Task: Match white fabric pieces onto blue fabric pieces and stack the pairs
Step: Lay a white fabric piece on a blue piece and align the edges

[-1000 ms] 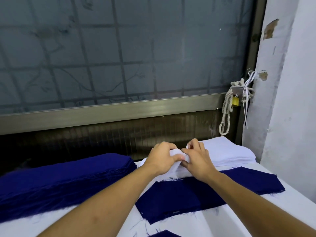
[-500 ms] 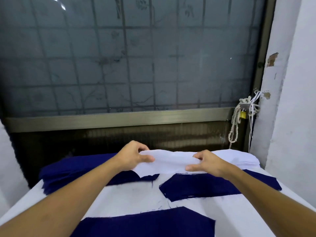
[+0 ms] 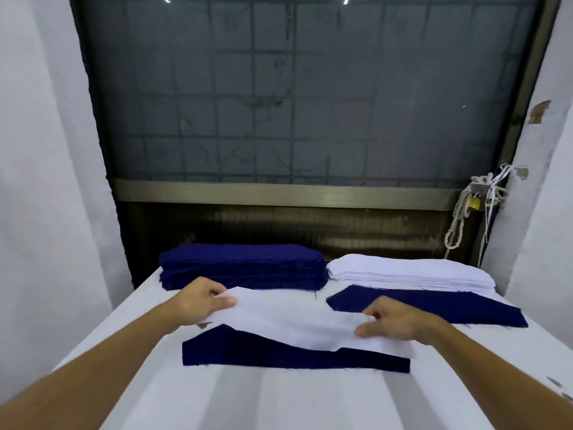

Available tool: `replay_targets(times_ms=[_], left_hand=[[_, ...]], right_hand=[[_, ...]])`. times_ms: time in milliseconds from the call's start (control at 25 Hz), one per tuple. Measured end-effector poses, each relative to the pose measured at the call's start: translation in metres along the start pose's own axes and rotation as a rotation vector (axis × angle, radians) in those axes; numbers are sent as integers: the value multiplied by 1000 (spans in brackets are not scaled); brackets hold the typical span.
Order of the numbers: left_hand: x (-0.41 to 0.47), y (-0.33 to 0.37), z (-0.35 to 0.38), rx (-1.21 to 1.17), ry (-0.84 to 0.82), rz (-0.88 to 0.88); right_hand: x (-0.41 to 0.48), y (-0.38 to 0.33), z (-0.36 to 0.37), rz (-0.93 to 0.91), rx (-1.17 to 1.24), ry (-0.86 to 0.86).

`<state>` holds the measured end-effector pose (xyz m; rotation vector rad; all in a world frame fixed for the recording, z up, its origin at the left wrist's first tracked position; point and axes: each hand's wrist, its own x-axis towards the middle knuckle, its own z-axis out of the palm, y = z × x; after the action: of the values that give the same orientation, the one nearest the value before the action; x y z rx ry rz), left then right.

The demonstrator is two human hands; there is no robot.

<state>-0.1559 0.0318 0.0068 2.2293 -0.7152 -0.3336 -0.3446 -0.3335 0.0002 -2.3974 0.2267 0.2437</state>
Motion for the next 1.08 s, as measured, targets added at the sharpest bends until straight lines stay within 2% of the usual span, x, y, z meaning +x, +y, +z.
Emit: replay_targets(times_ms=[200,360,520,760,1080], left_hand=[[-9,-39,13,-145,136,-104],[-9,-57,28,-88,240,-133],[-10,-73,47,83,330,-205],[-20,-86,68,226,504,-231],[-22,-86,73,200,588,-246]], right_hand=[[-17,11,-1,84,34,130],[-19,30,12,164,152,276],[-12,47,39,177,172,472],[-4,67,75,216,-44,750],[0,72,79,189,-198,819]])
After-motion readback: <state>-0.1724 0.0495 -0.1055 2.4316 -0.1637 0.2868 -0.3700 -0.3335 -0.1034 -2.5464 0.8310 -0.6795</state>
